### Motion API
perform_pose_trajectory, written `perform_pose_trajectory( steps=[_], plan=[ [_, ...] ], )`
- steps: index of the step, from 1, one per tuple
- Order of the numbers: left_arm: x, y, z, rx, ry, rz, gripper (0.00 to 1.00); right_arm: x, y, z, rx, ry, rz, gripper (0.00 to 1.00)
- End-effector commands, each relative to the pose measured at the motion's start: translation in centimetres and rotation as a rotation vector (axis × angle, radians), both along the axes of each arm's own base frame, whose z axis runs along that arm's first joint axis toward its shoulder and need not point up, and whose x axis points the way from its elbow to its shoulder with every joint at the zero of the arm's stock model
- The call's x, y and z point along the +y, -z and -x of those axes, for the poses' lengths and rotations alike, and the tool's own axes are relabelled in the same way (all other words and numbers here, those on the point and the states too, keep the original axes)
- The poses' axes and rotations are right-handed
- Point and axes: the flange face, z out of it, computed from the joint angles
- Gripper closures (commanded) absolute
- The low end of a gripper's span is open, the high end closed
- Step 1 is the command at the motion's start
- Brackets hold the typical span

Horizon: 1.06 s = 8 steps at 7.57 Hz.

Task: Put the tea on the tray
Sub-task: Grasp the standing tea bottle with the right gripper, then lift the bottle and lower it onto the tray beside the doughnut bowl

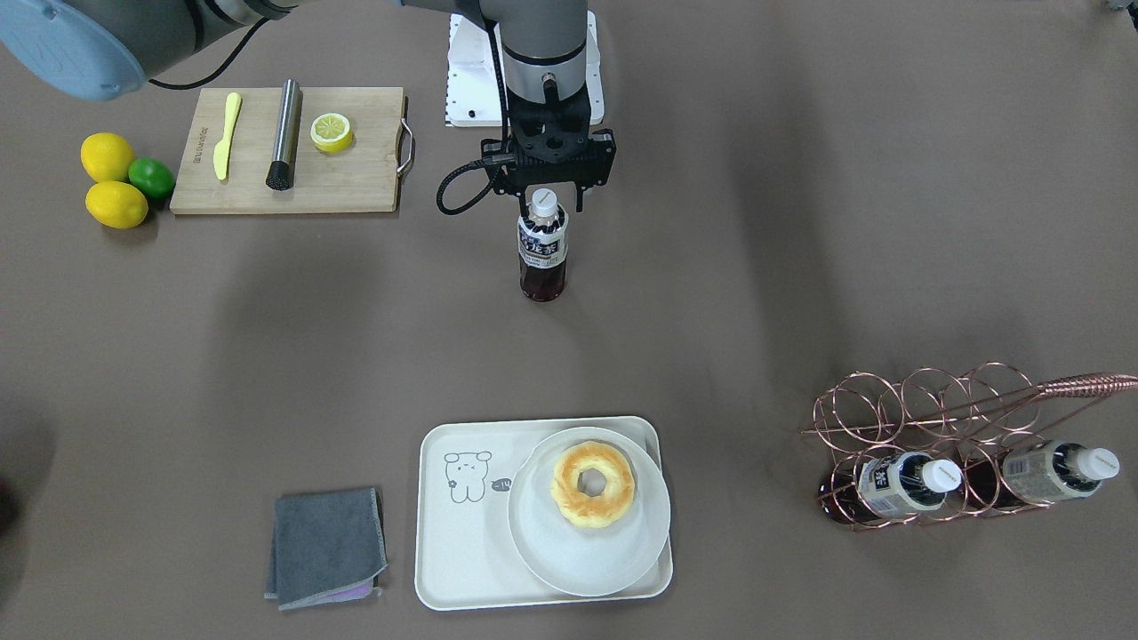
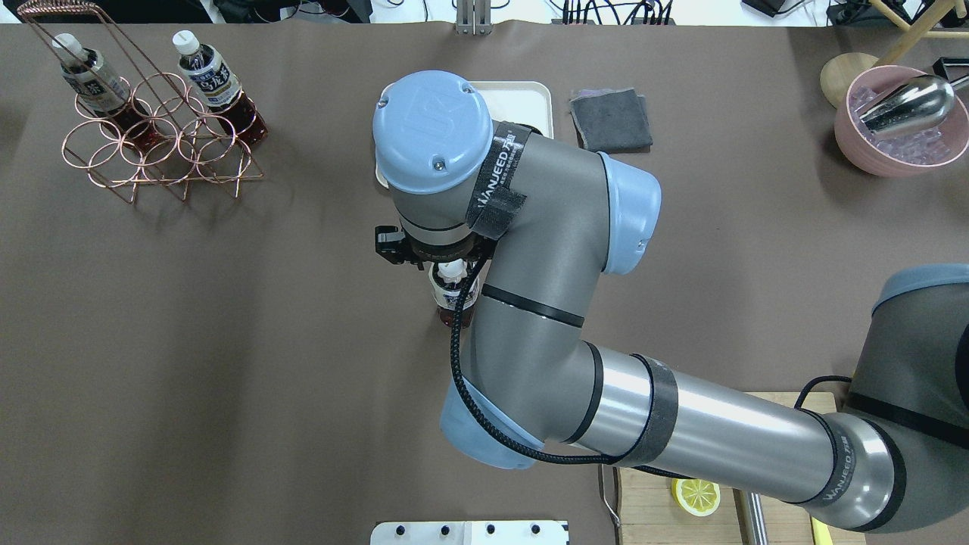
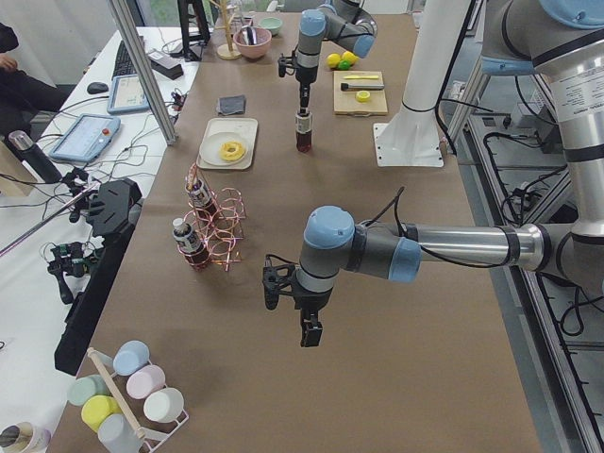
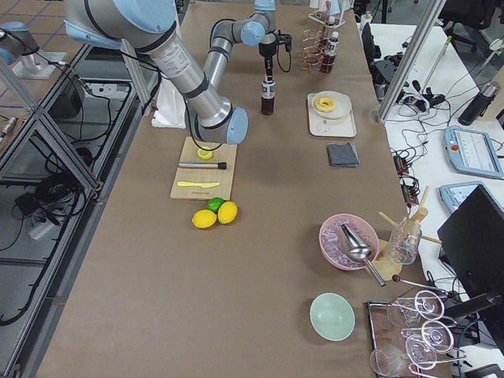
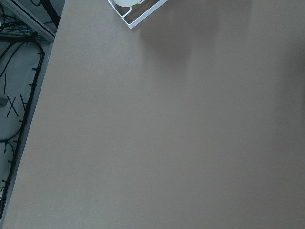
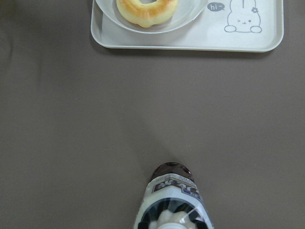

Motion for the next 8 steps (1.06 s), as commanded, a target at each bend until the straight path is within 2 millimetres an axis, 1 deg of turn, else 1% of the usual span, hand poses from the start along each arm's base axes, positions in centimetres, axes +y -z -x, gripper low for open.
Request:
perform_pose_trajectory(
  steps=[1, 2, 3, 4, 5, 6, 7, 8],
  plan=[
    [0.0, 0.2, 0.1, 0.000, 0.003, -0.002, 0.02, 0.3, 0.3, -0.2, -0.011, 0.002, 0.002, 1.00],
    [0.0, 0.0, 0.1, 0.000, 0.002, 0.000, 0.02, 0.5, 0.9, -0.5, -0.024, 0.006, -0.003, 1.00],
    [-0.1, -0.1, 0.1, 0.000, 0.003, 0.002, 0.02, -0.4, 1.8, -2.1, -0.043, -0.005, -0.006, 1.00],
    [-0.2, 0.0, 0.1, -0.001, 0.004, -0.001, 0.02, -2.1, 2.2, -3.8, -0.063, -0.002, 0.016, 1.00],
    [-0.4, 0.2, 0.1, -0.001, 0.004, -0.001, 0.02, -4.3, 2.8, -5.7, -0.073, -0.011, 0.020, 1.00],
    [-1.1, 0.7, 0.1, -0.001, 0.004, 0.007, 0.02, -7.2, 2.7, -7.4, -0.070, 0.002, 0.014, 1.00],
    [-1.7, 1.1, 0.1, -0.001, 0.004, 0.010, 0.02, -11.3, 3.5, -9.5, -0.075, 0.010, 0.027, 1.00],
    [-2.3, 1.4, 0.1, -0.001, 0.004, 0.007, 0.02, -15.5, 4.9, -10.6, -0.068, 0.012, 0.050, 1.00]
  ],
)
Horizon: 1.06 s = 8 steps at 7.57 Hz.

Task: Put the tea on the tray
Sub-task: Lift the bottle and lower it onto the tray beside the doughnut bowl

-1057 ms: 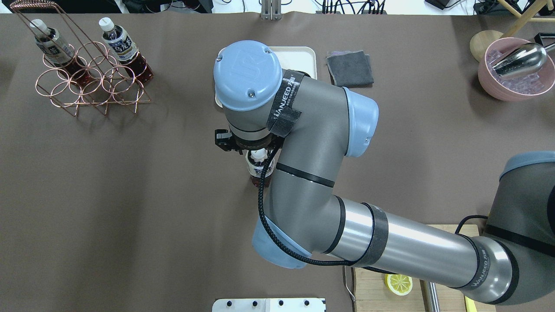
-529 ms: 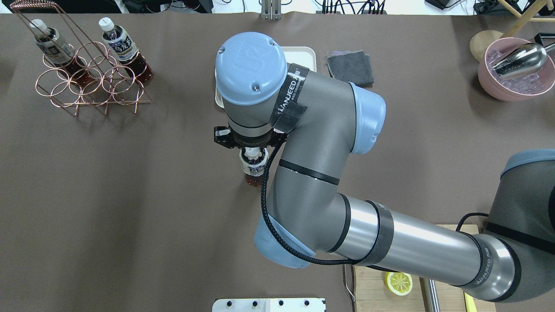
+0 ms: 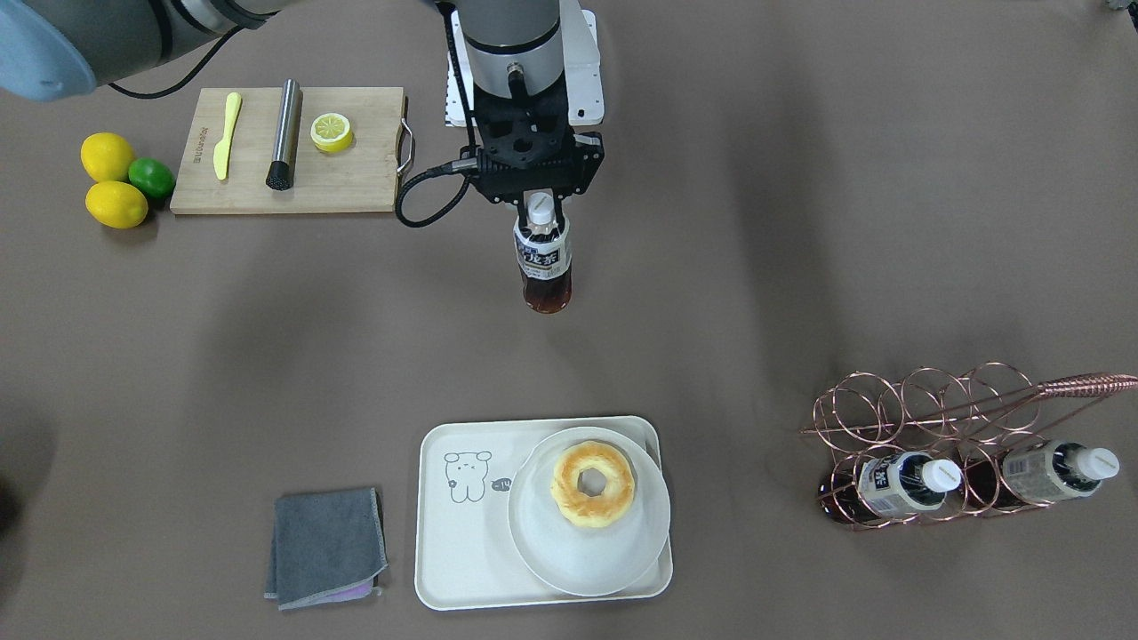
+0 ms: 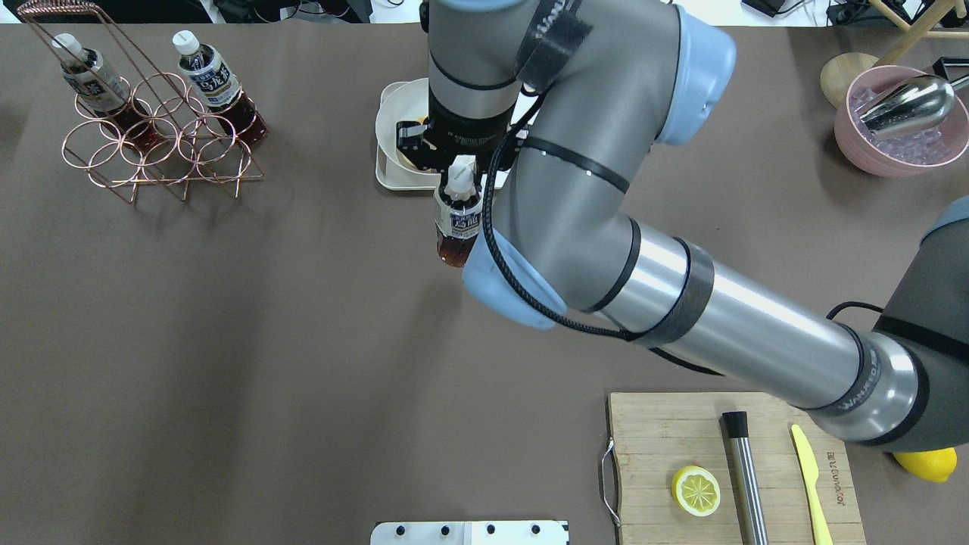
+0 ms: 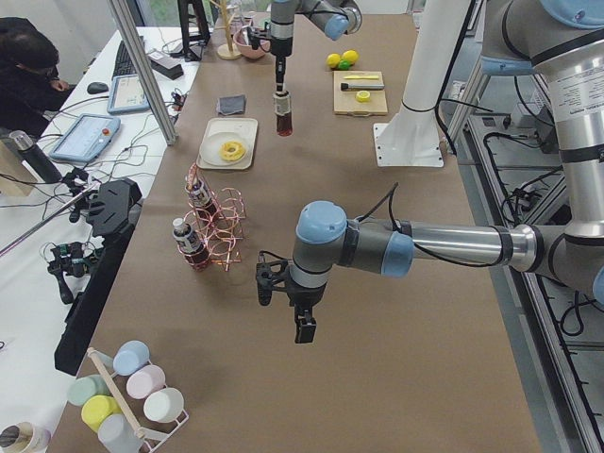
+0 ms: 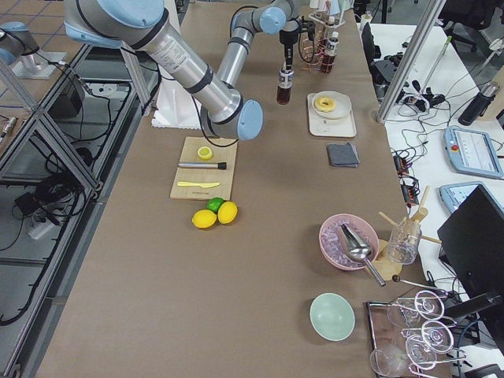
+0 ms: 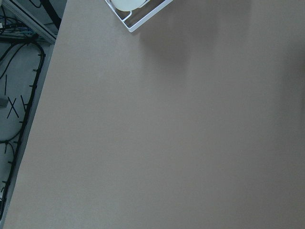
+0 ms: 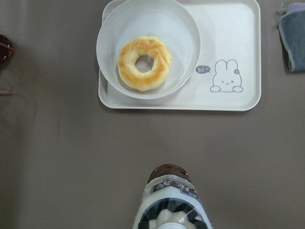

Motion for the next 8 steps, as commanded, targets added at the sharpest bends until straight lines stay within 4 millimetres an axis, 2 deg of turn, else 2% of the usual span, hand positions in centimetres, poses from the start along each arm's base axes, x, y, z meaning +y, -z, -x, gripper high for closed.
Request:
perform_pose_trajectory(
  steps=[1, 2, 3, 4, 5, 7, 8],
  plan=[
    [-1.7, 1.3, 0.0, 0.000, 0.000, 0.000, 0.02, -9.8, 1.7, -2.5, 0.035, 0.009, 0.037, 1.00],
    [-2.1, 1.6, 0.0, 0.000, 0.000, -0.001, 0.02, -13.0, 0.9, -3.6, 0.069, 0.016, 0.021, 1.00],
    [-2.4, 1.7, -0.1, 0.000, -0.001, -0.004, 0.02, -16.1, -0.9, -4.5, 0.078, 0.006, 0.008, 1.00],
    [-3.0, 2.0, -0.1, 0.000, -0.001, -0.009, 0.02, -18.8, -3.1, -4.0, 0.075, -0.009, 0.004, 1.00],
    [-3.6, 2.5, -0.1, 0.000, -0.001, -0.004, 0.02, -20.4, -4.3, -3.6, 0.067, -0.019, -0.003, 1.00],
    [-4.5, 2.9, -0.1, -0.002, -0.001, -0.013, 0.02, -21.6, -4.7, -3.2, 0.084, -0.018, 0.009, 1.00],
    [-4.6, 3.0, -0.1, -0.002, -0.001, -0.015, 0.02, -22.3, -5.6, -3.2, 0.094, -0.013, 0.008, 1.00]
  ],
)
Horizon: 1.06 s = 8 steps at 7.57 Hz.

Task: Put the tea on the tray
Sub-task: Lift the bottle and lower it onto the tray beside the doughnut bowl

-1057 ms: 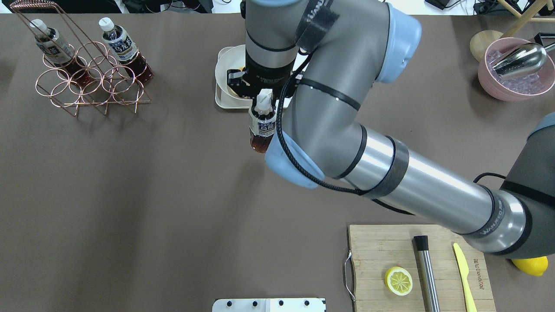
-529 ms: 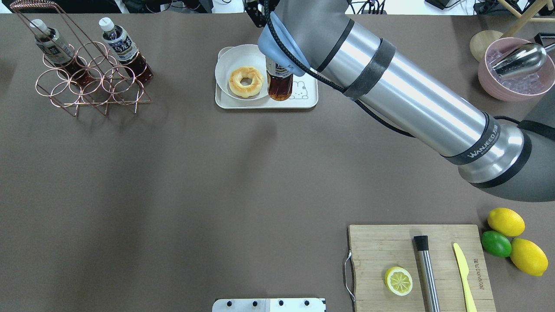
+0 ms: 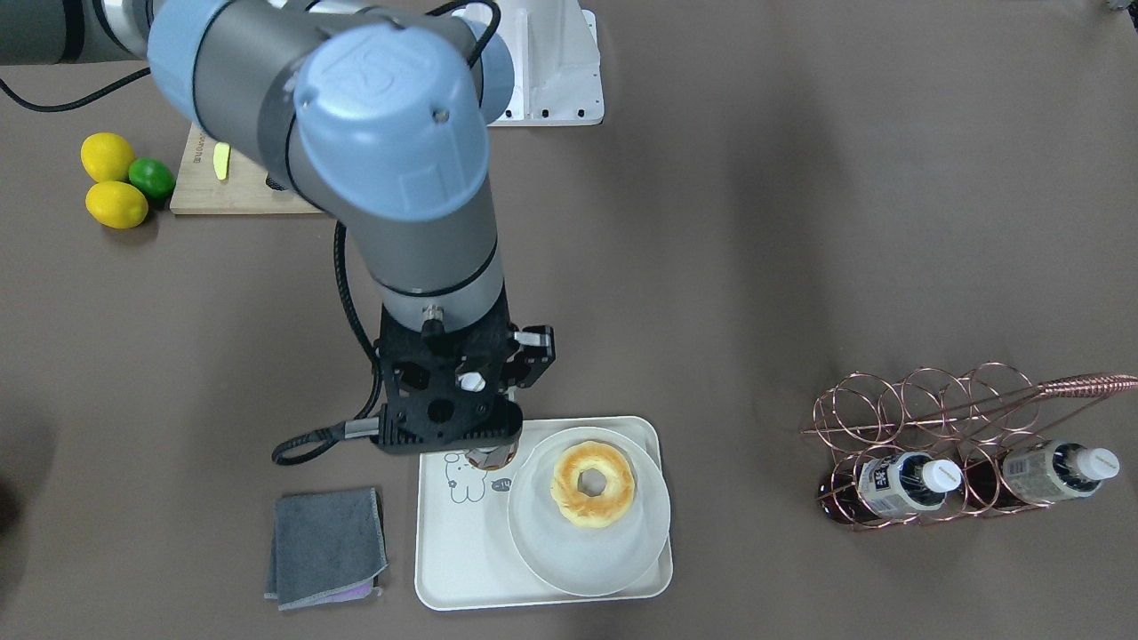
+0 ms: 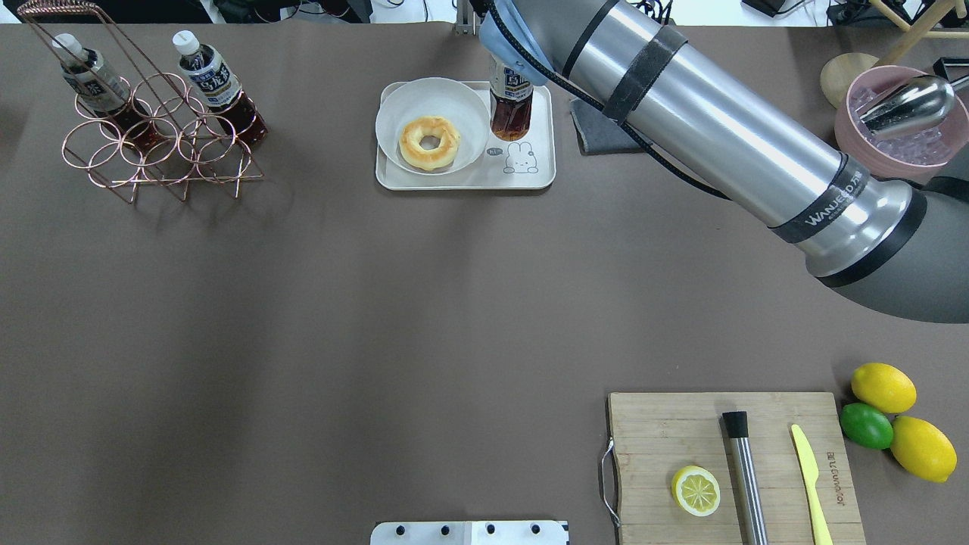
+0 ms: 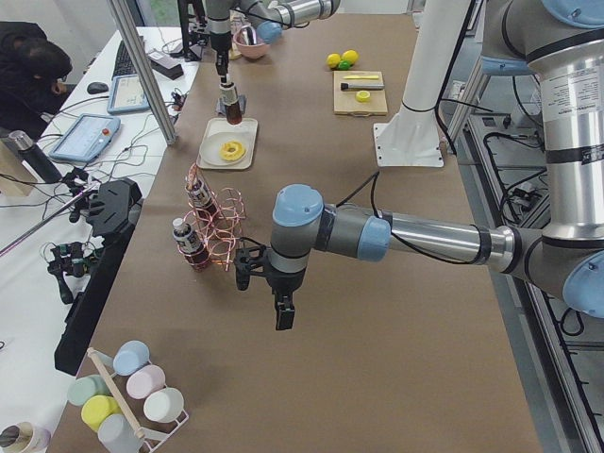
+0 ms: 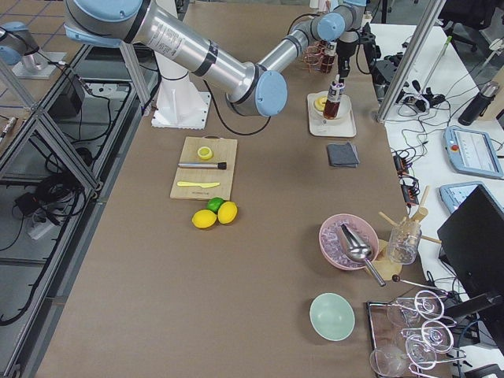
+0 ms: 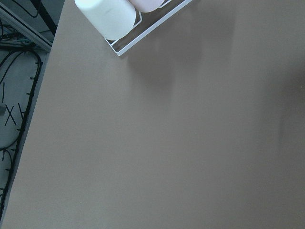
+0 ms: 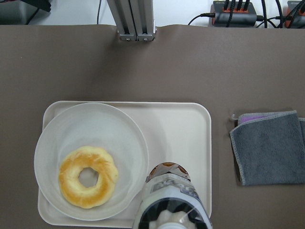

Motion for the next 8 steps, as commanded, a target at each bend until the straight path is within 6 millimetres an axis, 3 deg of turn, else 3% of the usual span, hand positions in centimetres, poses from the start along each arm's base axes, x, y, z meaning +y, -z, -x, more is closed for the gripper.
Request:
perform_pose_trajectory(
  steps=[1, 4, 8],
  plan=[
    [-0.5, 0.4, 0.0, -0.001, 0.000, -0.007, 0.02, -2.7, -2.6, 0.1, 0.001, -0.007, -0.019, 1.00],
    [-0.9, 0.6, -0.1, -0.001, -0.001, -0.012, 0.02, -3.6, -4.3, 0.7, 0.002, -0.010, -0.024, 1.00],
    [-2.0, 1.5, -0.1, -0.001, -0.001, 0.004, 0.02, -3.0, -6.0, 2.1, 0.007, 0.001, -0.014, 1.00]
  ],
)
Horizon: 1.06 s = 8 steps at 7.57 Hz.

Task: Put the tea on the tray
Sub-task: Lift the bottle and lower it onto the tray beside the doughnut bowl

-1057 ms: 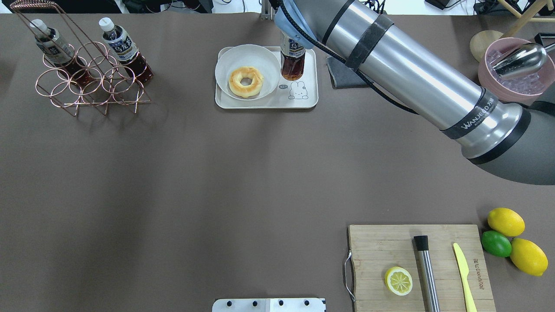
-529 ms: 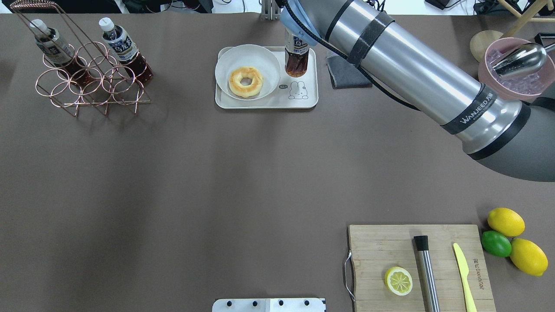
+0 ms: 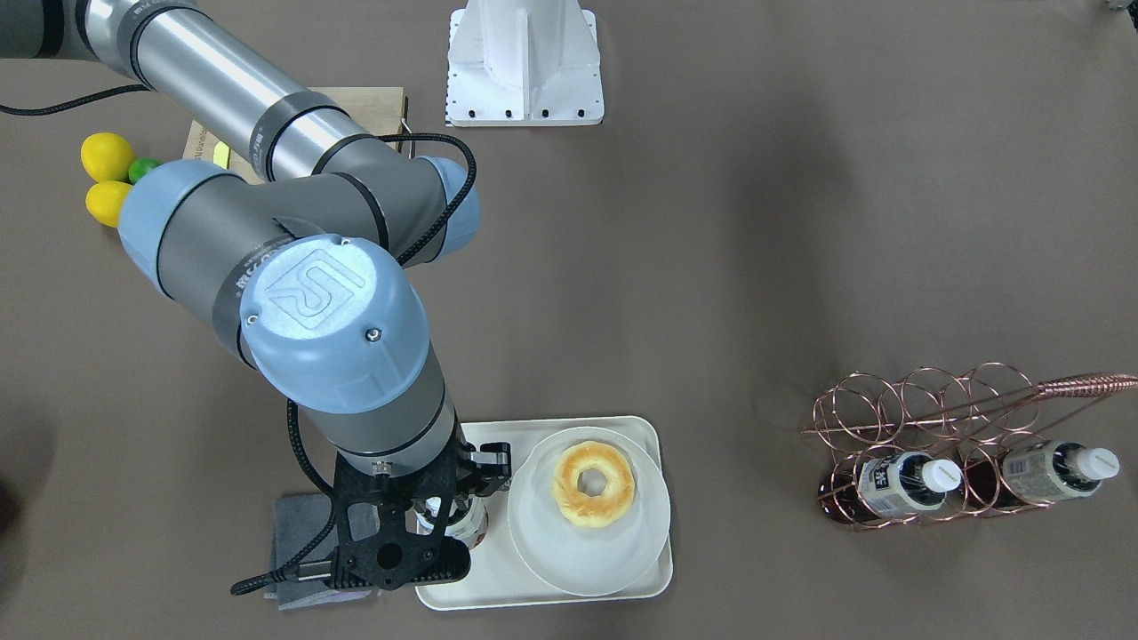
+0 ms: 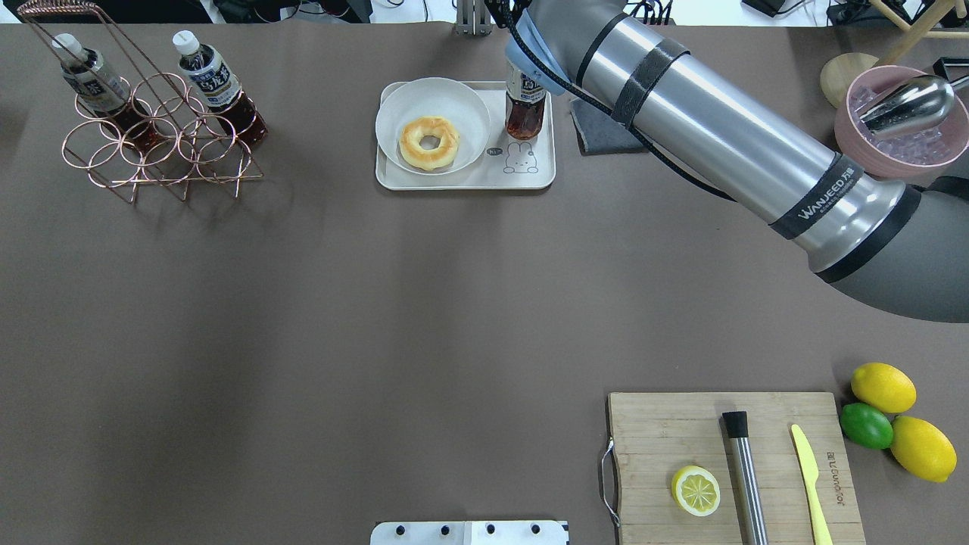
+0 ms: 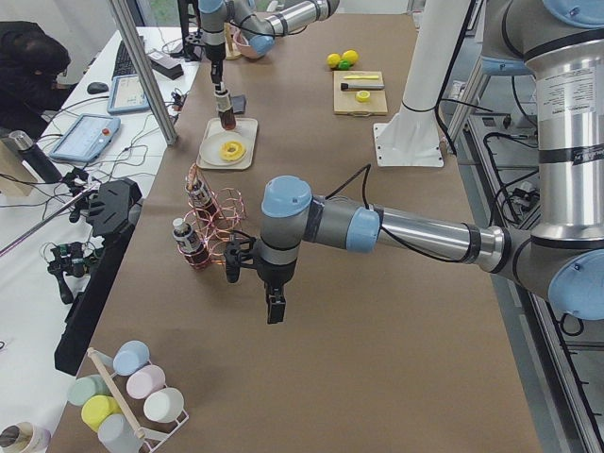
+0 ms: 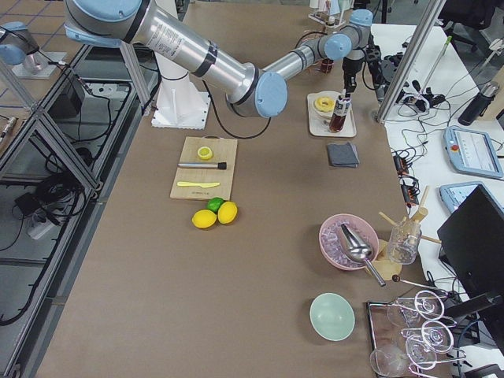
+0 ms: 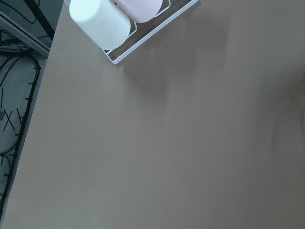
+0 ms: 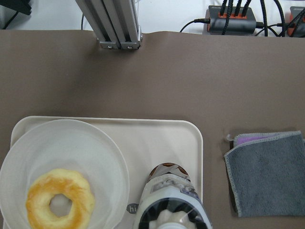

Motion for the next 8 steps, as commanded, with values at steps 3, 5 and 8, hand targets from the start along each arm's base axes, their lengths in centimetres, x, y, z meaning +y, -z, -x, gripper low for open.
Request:
perform_pose_trajectory(
  steps=[3, 5, 8],
  plan=[
    [-1.1, 0.8, 0.0, 0.000, -0.001, 0.009, 0.02, 0.4, -1.9, 0.3, 0.008, 0.010, 0.009, 0.00],
    [-1.3, 1.1, 0.0, 0.000, -0.001, 0.014, 0.02, 1.6, 2.3, -3.4, -0.050, 0.020, 0.036, 0.00],
    [-0.9, 1.6, 0.0, 0.015, -0.001, 0.005, 0.02, 11.3, 2.4, -13.4, -0.029, 0.020, 0.062, 0.00]
  ],
)
